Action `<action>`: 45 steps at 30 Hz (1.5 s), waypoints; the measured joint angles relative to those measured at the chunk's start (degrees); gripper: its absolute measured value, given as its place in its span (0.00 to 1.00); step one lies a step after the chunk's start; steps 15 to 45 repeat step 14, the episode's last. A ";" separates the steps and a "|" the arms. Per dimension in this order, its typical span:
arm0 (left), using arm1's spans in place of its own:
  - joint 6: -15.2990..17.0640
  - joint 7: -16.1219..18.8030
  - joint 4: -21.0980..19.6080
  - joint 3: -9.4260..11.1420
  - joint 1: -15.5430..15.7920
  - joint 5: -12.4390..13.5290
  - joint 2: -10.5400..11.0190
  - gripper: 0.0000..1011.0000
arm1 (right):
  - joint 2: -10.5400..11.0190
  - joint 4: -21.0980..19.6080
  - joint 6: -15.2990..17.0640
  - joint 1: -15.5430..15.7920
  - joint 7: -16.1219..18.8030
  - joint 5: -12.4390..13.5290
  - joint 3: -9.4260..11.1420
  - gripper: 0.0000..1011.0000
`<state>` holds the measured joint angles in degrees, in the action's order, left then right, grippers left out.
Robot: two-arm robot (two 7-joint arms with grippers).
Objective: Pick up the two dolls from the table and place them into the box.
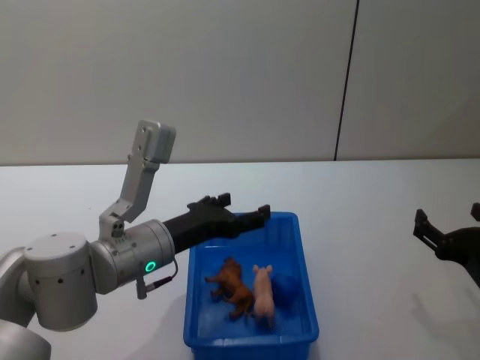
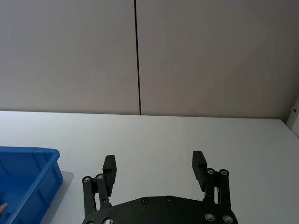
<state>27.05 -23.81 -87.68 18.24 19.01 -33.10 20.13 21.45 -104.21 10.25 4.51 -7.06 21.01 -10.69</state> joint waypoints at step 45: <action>-8.88 1.63 -3.41 -0.61 -1.02 2.26 1.22 0.99 | 0.00 0.00 0.00 0.00 0.00 0.00 0.00 0.99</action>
